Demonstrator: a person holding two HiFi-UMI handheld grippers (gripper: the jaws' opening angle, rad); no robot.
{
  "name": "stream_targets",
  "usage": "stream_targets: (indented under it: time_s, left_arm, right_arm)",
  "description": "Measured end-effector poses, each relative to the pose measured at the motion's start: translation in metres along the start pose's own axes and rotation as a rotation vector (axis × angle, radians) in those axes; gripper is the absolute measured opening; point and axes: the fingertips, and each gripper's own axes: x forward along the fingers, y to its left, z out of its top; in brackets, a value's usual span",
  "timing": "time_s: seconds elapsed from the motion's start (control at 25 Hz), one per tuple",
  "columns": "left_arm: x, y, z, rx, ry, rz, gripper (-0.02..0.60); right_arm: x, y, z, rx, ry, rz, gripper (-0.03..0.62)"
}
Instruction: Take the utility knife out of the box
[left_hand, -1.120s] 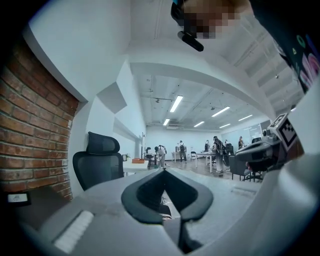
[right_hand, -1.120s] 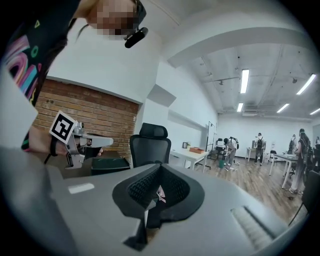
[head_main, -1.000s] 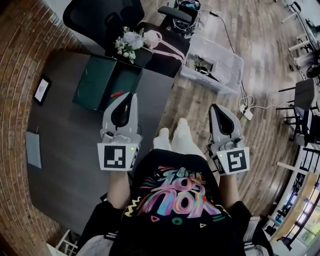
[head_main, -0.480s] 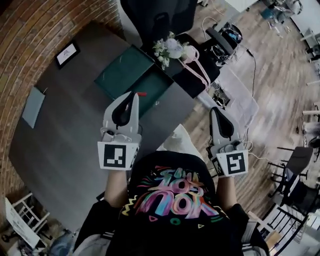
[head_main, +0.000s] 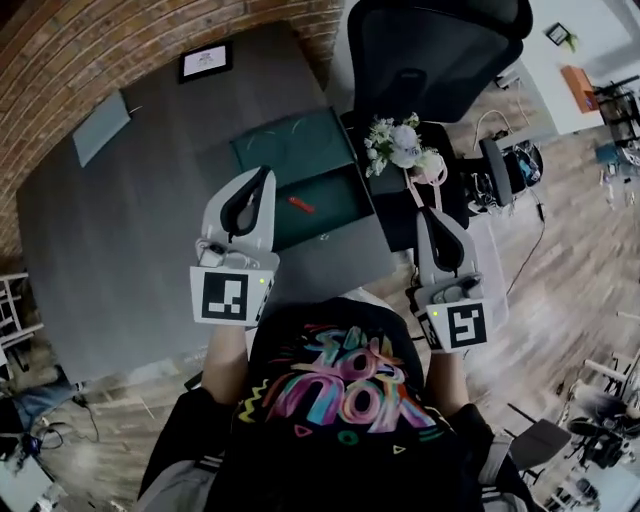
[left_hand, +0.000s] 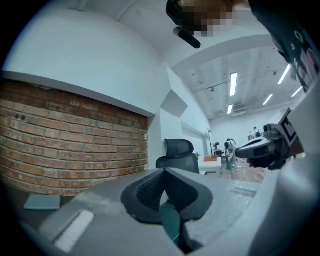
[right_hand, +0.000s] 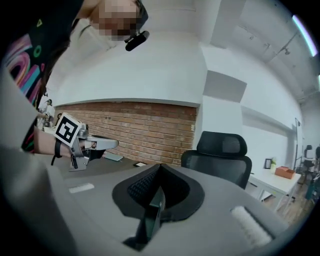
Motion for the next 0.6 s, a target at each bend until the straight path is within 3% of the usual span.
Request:
stream_targets:
  time_s: [0.44,0.6]
  left_arm:
    - [-0.036,0.017,0.000,0.022,0.051,0.324,0.000]
    - [-0.046,0.015,-0.006,0.021,0.064,0.393,0.000]
  right_arm:
    - [0.074,0.011,0.009,0.011,-0.109,0.357,0.000]
    - [0.081,0.019,0.006,-0.004,-0.107,0.451,0.000]
